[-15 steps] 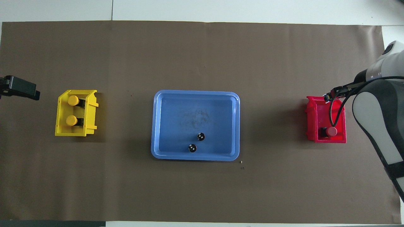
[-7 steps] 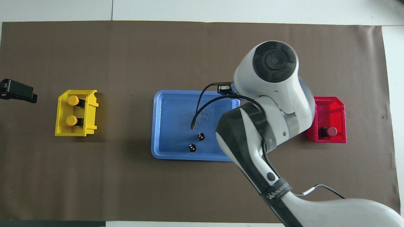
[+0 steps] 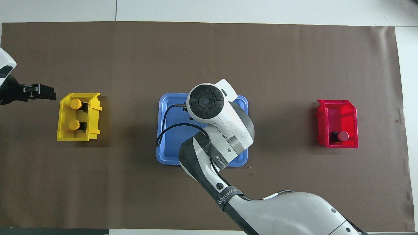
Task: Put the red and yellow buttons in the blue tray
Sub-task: 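Place the red button in the tray while the left gripper reaches yellow, then lift a yellow button with the left gripper while the right gripper reaches red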
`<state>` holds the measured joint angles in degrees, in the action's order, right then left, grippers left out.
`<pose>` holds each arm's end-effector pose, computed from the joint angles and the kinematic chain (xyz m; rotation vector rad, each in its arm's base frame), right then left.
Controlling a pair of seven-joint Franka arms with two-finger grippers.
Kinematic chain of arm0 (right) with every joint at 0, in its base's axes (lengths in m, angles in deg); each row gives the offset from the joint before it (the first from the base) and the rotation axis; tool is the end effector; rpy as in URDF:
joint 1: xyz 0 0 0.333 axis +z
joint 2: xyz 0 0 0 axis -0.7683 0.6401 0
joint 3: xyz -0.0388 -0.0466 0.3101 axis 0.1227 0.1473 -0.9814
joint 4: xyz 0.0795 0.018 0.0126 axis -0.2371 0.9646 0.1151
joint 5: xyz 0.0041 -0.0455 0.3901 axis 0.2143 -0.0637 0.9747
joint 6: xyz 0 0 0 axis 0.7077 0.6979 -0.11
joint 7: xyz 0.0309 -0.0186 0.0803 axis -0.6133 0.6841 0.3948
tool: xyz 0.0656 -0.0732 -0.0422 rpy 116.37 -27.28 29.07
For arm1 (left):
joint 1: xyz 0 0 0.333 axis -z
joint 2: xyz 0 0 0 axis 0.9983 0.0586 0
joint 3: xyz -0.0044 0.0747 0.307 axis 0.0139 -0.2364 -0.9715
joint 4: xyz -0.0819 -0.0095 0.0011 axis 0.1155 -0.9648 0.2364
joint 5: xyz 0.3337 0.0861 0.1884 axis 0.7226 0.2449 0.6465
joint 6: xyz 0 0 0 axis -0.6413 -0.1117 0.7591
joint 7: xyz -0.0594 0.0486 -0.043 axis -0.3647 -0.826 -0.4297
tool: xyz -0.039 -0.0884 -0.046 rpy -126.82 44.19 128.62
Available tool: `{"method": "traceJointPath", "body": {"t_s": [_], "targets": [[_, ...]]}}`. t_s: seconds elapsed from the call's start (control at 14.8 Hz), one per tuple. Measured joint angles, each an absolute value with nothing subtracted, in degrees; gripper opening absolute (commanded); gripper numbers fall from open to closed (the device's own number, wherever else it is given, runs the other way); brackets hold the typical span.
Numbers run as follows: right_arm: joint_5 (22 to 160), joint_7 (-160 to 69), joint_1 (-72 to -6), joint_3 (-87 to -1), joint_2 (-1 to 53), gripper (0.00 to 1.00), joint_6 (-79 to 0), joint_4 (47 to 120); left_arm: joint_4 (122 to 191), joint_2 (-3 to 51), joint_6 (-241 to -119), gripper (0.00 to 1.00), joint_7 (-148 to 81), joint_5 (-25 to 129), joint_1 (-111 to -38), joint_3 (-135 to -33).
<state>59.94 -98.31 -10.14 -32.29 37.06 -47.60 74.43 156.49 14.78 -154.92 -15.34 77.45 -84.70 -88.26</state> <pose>0.5524 0.4008 0.3595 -3.1036 0.2393 -0.1494 0.5706 -0.0035 0.4904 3.1373 -0.0718 0.0785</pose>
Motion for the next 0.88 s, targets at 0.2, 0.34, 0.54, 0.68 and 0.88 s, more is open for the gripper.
{"method": "traceJointPath", "body": {"t_s": [0.2, 0.34, 0.54, 0.68, 0.88], "targets": [[59.9, -98.3, -10.2, -31.9, 37.1, 1.0, -47.7, 75.2, 158.4, 18.7, -160.8, 0.81, -15.3, 77.5, -84.7, -88.2], [59.9, -98.3, -10.2, -31.9, 37.1, 1.0, -47.9, 75.2, 159.5, 20.3, -163.1, 0.8, -15.3, 77.5, -84.7, -88.1], [58.1, -97.5, -11.1, -31.4, 36.5, 1.0, -42.4, 70.8, 160.2, 21.3, -163.8, 0.79, -15.3, 77.5, -84.7, -88.1], [56.8, -90.5, -15.3, -31.0, 34.1, 1.0, -37.5, 69.3, 161.0, 21.6, -164.4, 0.78, -15.3, 77.5, -84.7, -88.1], [57.1, -74.8, -27.6, -30.9, 25.6, 0.94, -34.2, 76.2, 162.4, 21.8, -166.2, 0.77, -15.3, 77.5, -84.6, -87.7]]}}
